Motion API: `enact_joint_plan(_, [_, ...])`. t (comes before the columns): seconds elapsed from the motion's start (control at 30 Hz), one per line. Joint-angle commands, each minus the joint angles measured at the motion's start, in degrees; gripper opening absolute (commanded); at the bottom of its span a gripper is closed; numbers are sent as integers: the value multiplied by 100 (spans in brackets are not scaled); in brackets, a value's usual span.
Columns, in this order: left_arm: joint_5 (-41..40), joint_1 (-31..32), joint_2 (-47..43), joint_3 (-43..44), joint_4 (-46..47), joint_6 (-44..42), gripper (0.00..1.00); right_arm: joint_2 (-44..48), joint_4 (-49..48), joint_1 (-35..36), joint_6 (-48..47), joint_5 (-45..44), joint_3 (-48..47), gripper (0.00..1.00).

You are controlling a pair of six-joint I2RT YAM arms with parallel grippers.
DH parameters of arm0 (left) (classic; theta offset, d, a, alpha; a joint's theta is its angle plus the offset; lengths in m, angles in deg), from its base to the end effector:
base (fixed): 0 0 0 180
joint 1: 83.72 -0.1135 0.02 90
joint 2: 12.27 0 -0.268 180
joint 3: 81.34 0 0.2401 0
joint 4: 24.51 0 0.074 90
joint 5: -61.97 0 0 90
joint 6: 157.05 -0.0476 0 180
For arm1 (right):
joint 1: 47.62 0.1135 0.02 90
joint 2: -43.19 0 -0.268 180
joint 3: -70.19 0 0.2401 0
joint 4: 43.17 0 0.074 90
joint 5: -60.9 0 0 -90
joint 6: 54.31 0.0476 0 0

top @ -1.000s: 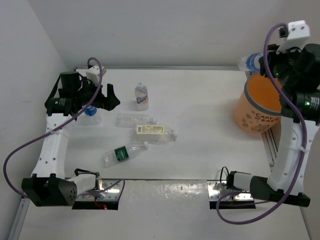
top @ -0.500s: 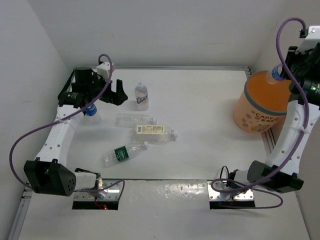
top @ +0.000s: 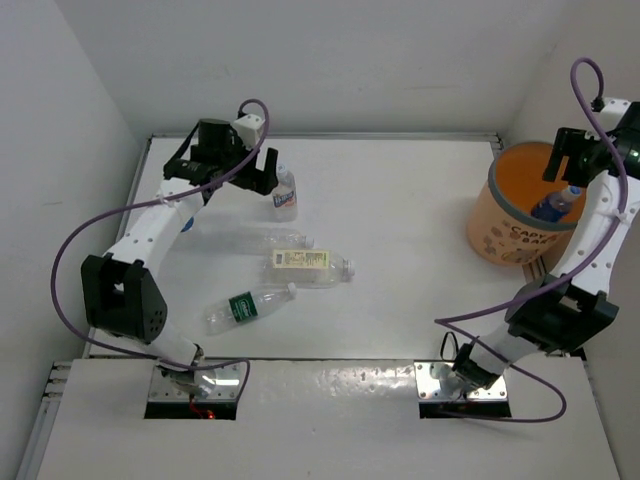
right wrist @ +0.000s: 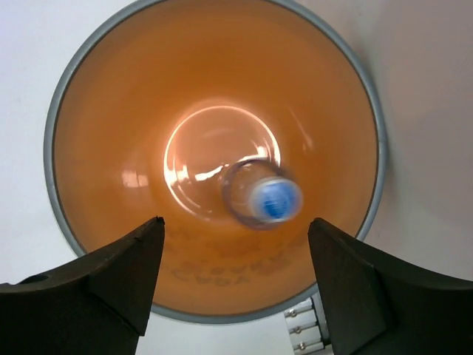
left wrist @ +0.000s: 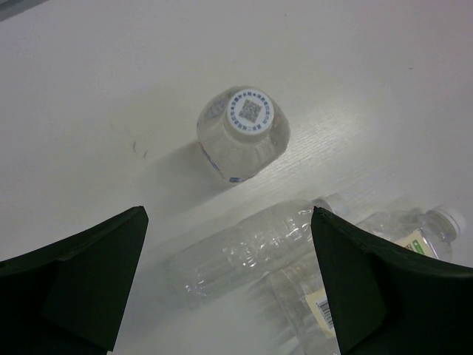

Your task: Put the plastic bottles in the bin

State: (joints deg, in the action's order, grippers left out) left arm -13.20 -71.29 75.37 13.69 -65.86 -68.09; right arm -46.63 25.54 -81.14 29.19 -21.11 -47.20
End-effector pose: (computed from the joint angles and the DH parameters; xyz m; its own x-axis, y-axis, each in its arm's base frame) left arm 0.3359 -0.0865 0.3451 -0.5379 0.1365 -0.8319 0.4252 0.8960 -0.1279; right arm 0.2731 -0.1730 0.4129 -0.5970 0.2610 -0.7586 0.3945 0.9189 0.0056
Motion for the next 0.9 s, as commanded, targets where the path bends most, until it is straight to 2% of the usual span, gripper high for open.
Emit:
enact_joint_plan(0.0, [-34, 146, 349, 469, 507, -81, 100, 333, 166, -58, -9, 378, -299, 79])
enact_joint_plan(0.27, [450, 199, 913, 742, 877, -133, 99, 615, 605, -32, -27, 1099, -422, 81])
enact_joint_plan(0.47, [784, 199, 1282, 927, 990, -133, 89, 957, 746, -32, 9, 1618, -142, 81])
enact_joint_plan(0.57, [846, 251, 1449, 1041, 991, -133, 85, 1063, 834, -41, -44, 1846, -36, 84])
enact_joint_plan(0.63, [846, 252, 1528, 1041, 991, -133, 80, 1098, 860, -32, -88, 1960, -27, 84])
enact_joint_plan(0.73, [846, 252, 1599, 1041, 991, -133, 66, 1133, 887, -32, -70, 2136, -36, 85])
enact_joint_plan(0.87, [741, 252, 1651, 989, 991, -133, 41, 1195, 887, -23, -70, 2425, -53, 86])
